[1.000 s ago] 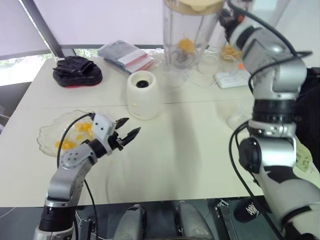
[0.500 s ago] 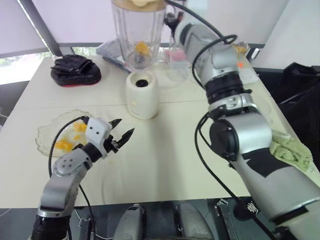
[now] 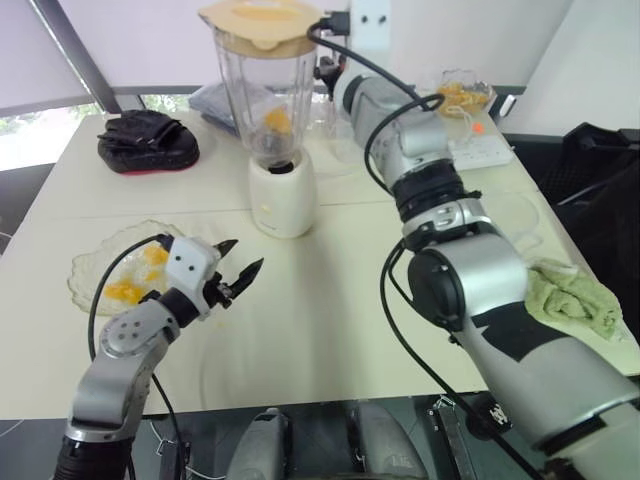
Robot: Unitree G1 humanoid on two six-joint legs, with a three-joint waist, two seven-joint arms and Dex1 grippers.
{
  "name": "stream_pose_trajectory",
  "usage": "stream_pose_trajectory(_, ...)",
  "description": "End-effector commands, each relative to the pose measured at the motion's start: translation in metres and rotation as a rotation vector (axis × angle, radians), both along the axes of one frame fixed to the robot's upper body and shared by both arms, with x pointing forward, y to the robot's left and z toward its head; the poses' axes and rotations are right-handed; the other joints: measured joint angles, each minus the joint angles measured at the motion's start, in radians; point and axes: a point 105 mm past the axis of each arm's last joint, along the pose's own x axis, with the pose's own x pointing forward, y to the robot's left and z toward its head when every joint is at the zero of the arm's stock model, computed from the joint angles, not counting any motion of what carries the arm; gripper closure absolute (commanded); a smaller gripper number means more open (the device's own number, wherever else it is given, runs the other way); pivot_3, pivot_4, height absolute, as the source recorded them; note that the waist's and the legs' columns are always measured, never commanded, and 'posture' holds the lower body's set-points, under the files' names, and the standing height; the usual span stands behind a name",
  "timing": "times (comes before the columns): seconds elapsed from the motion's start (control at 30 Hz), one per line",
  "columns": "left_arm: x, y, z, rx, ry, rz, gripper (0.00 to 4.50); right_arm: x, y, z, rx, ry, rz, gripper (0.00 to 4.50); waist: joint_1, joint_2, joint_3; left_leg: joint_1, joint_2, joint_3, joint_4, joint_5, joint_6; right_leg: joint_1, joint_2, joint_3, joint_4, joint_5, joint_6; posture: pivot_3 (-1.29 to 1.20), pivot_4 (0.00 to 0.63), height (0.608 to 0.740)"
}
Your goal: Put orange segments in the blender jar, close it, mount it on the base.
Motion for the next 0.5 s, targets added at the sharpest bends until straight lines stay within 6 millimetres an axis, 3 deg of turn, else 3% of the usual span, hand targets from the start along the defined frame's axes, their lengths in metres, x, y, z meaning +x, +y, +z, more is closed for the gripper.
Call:
stream_pose_trajectory(0.03, -0.003, 0.0, 0.014, 0.014, -0.047, -0.014, 1.51, -0.005, -0.001, 0.013, 0.02, -0.051, -0.01, 3.47, 0.001, 0.0, 0.0, 0.0, 0.0, 0.0, 0.0, 0.0, 0.0, 0.0, 0.0, 0.0, 0.0, 0.0, 0.0, 0.0, 0.15, 0.74)
stream_pose_trajectory(0.5, 0.003, -0.001, 0.014, 0.038, -0.038, -0.041, 1.51, -0.016, -0.017, 0.005, 0.014, -0.035, -0.032, 3.47, 0.003, 0.0, 0.0, 0.0, 0.0, 0.0, 0.002, 0.001, -0.001, -0.001, 0.0, 0.0, 0.004, 0.0, 0.0, 0.0, 0.15, 0.74)
